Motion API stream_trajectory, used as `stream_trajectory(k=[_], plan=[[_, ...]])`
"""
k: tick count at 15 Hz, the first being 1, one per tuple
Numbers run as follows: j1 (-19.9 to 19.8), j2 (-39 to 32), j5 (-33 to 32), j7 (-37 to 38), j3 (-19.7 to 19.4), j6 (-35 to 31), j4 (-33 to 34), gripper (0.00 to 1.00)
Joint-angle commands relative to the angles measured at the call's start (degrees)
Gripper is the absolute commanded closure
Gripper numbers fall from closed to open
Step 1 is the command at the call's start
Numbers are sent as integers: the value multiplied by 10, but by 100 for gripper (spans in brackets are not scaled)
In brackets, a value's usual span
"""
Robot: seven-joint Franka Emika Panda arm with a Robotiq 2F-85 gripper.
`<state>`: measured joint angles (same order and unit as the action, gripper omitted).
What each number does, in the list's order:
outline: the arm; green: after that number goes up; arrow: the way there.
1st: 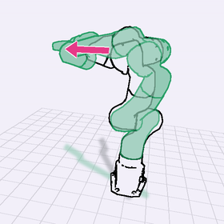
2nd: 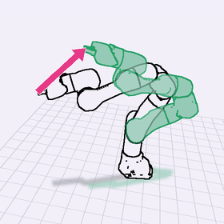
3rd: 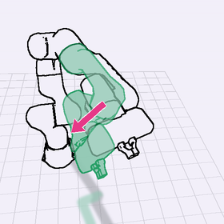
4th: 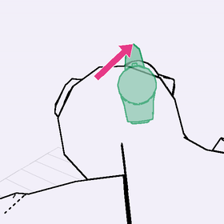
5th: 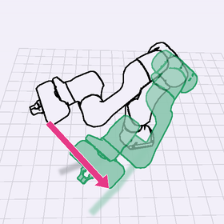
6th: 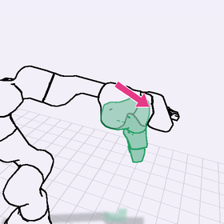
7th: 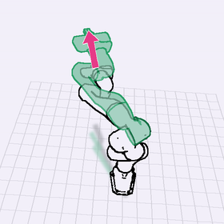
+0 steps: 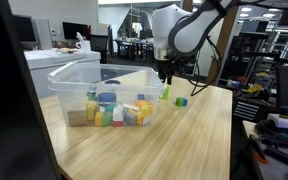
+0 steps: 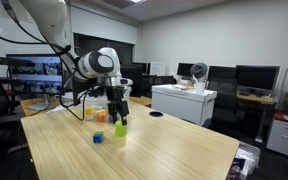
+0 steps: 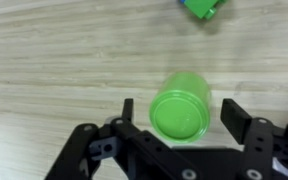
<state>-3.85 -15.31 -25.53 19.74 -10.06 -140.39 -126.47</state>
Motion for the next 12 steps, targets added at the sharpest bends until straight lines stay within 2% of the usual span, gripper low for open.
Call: stream_trajectory(k=[1, 8, 12], plan=[[11, 4, 1, 5, -6, -4, -2, 0], [16, 63, 47, -17, 14, 61, -11, 0], [26, 123, 42, -7, 29, 125, -8, 0]])
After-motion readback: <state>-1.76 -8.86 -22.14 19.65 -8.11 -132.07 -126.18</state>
